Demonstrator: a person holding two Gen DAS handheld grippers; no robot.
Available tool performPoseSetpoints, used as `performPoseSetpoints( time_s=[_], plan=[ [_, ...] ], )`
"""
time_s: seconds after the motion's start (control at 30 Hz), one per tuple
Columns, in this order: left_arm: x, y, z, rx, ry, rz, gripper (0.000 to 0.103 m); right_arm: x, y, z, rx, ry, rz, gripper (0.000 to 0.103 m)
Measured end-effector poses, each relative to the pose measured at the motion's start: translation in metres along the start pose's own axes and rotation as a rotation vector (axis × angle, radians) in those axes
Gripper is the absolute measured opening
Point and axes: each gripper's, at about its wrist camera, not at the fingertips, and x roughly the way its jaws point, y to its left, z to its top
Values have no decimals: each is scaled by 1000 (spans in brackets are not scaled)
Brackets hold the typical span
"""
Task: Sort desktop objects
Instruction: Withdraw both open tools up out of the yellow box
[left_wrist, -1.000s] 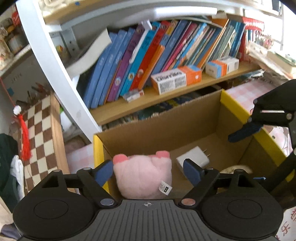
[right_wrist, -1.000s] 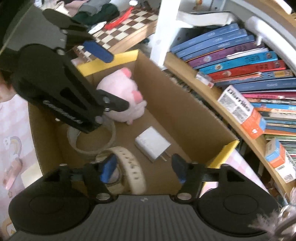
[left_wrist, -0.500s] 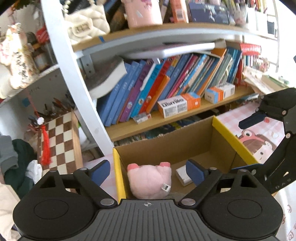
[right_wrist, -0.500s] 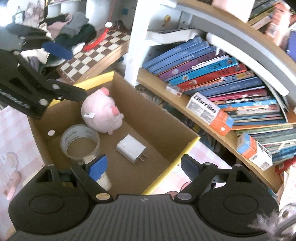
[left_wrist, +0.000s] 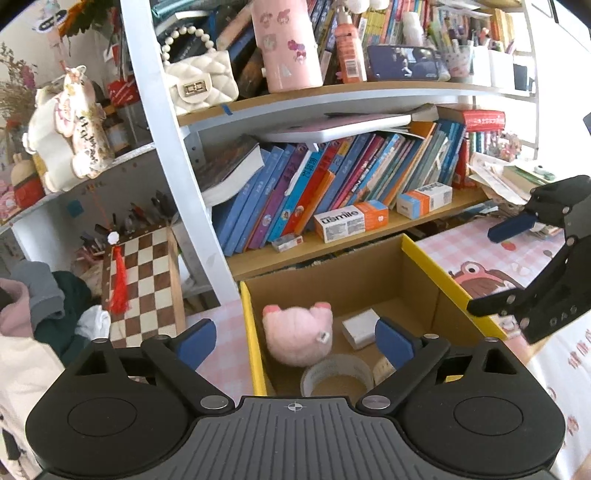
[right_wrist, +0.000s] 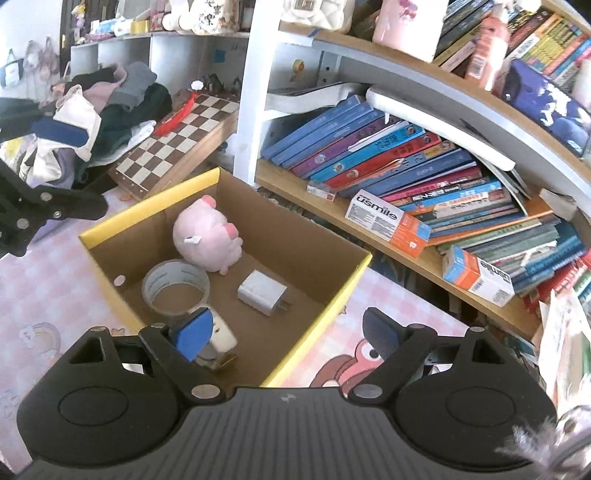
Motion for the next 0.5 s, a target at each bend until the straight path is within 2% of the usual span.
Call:
performPoseSetpoints(
  time_s=[0.5],
  plan=[
    [-57,-8,-70,-64,39,-2,96,-52,33,-71,108,31,-73,93]
  ],
)
